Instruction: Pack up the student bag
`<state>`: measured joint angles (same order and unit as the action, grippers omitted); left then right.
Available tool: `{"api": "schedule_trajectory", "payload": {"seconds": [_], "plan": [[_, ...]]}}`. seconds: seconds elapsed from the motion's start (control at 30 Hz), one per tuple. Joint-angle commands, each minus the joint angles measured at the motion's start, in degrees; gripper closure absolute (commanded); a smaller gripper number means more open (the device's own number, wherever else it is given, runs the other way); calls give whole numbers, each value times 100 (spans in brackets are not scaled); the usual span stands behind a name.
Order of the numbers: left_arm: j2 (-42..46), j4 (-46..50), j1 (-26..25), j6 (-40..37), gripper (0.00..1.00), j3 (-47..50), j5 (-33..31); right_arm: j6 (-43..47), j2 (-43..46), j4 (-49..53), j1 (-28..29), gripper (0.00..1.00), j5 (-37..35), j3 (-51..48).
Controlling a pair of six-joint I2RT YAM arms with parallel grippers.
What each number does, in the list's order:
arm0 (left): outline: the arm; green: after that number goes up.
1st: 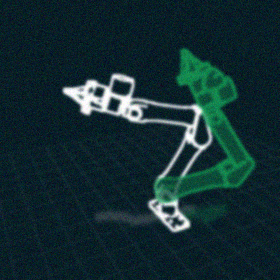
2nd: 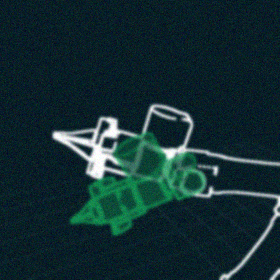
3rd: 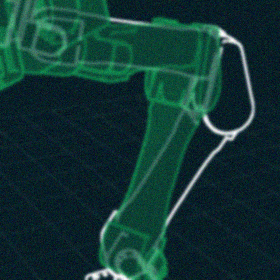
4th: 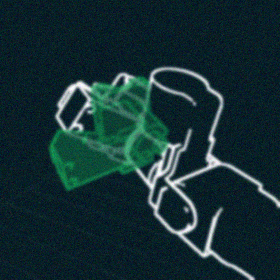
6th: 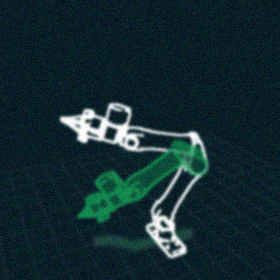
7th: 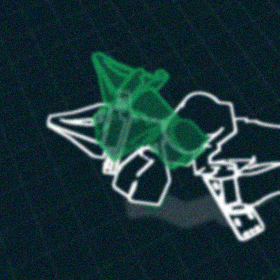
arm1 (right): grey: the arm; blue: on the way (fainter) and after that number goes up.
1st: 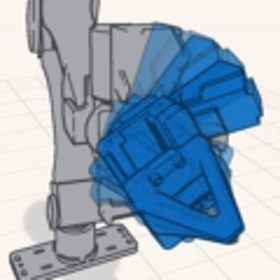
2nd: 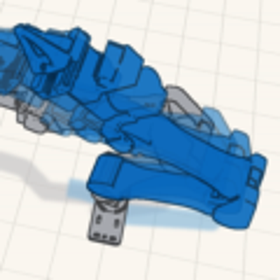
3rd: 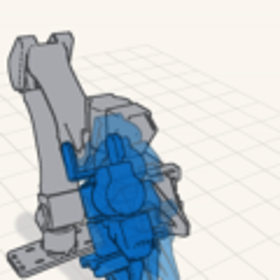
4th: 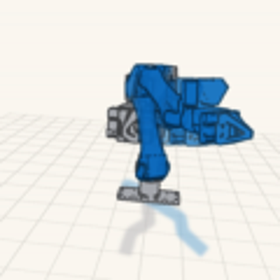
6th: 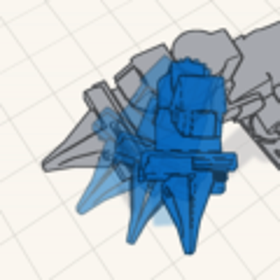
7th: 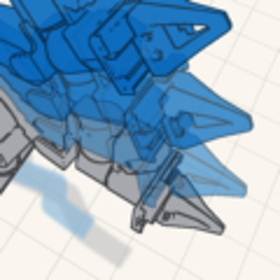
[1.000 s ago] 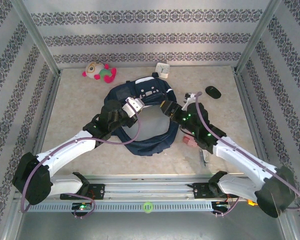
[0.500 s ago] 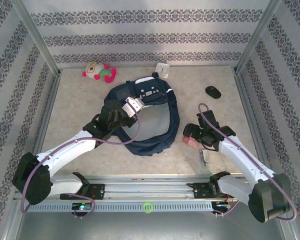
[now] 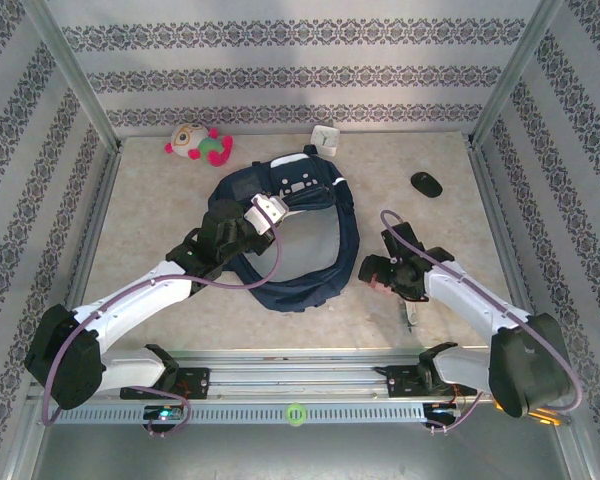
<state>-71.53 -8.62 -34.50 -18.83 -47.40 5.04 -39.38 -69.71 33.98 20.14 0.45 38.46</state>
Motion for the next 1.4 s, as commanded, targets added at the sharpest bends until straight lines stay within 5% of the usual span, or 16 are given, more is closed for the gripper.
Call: {"api": "schedule_trajectory", "payload": {"seconds": [0.0, 0.57, 0.83, 1.03, 1.37], "plan": [[5, -100, 62, -2, 100, -165, -244, 255, -186, -322, 54, 2, 193, 253], [13, 1, 93, -55, 100, -169, -229, 673, -1097, 131, 184, 3, -427, 862], [60, 36, 100, -55, 100, -171, -221, 727, -1367, 187, 192, 18, -601, 891], [126, 55, 95, 2, 100, -208, -185, 769, -1131, 212, 168, 30, -571, 896], [253, 135, 108, 159, 100, -424, -104, 409, 45, -85, 809, 32, -304, 1498]]}}
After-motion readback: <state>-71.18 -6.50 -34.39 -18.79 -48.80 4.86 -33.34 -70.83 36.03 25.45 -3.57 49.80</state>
